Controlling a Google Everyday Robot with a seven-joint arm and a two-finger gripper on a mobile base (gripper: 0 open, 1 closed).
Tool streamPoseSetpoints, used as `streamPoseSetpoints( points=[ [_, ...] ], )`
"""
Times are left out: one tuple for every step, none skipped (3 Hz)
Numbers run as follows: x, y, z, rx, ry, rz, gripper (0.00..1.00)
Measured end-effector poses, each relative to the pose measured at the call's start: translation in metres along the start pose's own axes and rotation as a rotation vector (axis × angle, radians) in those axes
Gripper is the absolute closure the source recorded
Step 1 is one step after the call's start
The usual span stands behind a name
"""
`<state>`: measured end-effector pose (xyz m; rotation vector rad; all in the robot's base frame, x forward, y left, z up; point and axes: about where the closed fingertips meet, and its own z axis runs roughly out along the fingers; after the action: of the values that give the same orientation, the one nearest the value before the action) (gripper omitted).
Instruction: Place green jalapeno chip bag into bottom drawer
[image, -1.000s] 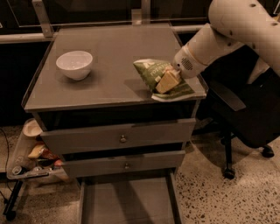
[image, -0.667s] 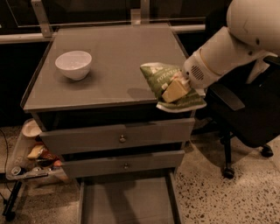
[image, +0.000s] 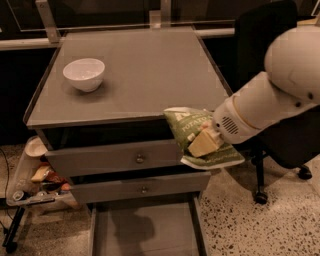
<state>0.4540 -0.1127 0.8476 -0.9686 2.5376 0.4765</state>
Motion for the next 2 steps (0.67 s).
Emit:
streamPoseSetpoints(
  points=[
    [0.000, 0.003, 0.000, -0.001, -0.002, -0.005, 1.00],
    [0.024, 0.010, 0.024, -0.026, 0.008, 0.046, 1.00]
  ],
)
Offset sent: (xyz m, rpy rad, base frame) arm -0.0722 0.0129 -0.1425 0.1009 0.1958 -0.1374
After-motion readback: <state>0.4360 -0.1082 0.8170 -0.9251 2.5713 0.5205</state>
